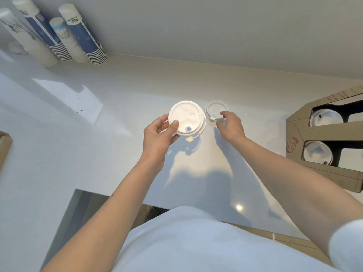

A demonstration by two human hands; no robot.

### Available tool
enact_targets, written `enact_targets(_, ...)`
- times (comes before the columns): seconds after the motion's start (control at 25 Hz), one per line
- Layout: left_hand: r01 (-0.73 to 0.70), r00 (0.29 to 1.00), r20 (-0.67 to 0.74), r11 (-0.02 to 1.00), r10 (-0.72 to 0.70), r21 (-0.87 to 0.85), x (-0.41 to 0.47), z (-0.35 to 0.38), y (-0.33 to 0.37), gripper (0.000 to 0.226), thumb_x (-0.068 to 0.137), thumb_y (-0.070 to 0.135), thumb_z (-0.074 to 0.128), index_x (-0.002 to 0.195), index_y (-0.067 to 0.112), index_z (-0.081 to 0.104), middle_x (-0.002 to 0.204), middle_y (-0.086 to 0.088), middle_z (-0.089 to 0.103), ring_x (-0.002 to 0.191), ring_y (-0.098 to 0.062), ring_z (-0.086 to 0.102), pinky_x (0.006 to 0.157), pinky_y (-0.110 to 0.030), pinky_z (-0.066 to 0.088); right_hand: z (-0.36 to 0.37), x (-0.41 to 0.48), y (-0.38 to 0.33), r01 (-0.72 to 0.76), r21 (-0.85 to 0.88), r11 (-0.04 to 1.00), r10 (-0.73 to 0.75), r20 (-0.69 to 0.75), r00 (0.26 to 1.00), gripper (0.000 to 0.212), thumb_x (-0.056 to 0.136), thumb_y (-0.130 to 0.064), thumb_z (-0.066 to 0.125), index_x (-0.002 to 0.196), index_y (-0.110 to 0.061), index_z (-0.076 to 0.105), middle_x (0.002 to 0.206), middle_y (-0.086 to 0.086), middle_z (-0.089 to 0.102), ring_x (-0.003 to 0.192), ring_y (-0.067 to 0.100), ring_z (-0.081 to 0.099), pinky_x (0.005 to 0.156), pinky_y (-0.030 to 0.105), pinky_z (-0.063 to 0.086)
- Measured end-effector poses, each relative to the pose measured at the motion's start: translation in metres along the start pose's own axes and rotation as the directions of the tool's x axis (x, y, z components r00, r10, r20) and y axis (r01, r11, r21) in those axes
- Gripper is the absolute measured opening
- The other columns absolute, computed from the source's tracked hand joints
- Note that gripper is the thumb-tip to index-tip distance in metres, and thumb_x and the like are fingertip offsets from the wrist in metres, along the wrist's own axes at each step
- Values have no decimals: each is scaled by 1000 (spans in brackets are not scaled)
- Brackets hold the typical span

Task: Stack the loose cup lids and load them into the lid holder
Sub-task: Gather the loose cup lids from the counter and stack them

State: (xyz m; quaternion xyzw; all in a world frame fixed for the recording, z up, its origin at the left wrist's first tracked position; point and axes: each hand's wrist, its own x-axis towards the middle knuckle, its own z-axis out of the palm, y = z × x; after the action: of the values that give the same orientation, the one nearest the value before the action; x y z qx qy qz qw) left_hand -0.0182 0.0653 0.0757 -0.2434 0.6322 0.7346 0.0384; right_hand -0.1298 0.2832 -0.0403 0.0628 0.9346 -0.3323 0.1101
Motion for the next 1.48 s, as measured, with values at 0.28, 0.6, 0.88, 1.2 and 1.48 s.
enact_targets(0.28, 17, 999, -45, 1000, -18, -17, 3, 15, 2, 41, 97, 12, 65, 137, 7, 59, 117, -13, 72, 109, -22, 71, 93, -32, 60, -1, 30, 12, 224, -393, 892, -193, 118, 974, 33, 94, -10, 46, 125, -7, 55, 135, 12, 55, 125, 36, 47, 87, 42, 44)
enact_targets(0.6, 19, 998, -67, 1000, -20, -17, 5, 24, 1, 41, 97, 13, 66, 137, 7, 59, 117, -14, 70, 108, -24, 70, 94, -34, 60, 9, 34, 18, 275, -482, 832, -251, 115, 961, 23, 94, -10, 44, 109, -7, 61, 109, 14, 60, 106, 38, 53, 68, 36, 35)
enact_targets(0.88, 27, 997, -71, 1000, -27, -11, 2, 23, -2, 42, 96, 12, 66, 137, 6, 59, 114, -14, 69, 105, -22, 69, 94, -33, 60, 8, 26, 22, 248, -474, 845, -228, 101, 968, 21, 91, -11, 48, 104, -9, 65, 104, 11, 63, 101, 34, 55, 68, 34, 32)
enact_targets(1.2, 35, 998, -43, 999, -36, -30, -7, 21, -9, 42, 96, 11, 65, 137, 6, 59, 112, -11, 71, 103, -21, 70, 89, -29, 61, -7, -17, 10, 131, -37, 991, -133, -71, 989, 19, 96, -25, 50, 102, -17, 65, 105, 5, 64, 98, 27, 59, 75, 37, 46)
enact_targets(1.48, 36, 997, -65, 997, -40, -67, -19, 16, -17, 44, 96, 11, 67, 138, 6, 57, 114, -14, 70, 107, -25, 69, 92, -32, 60, -37, -65, -20, 50, 617, 785, 24, -111, 993, 6, 95, -20, 59, 95, -15, 60, 89, -5, 64, 82, 17, 64, 81, 34, 56)
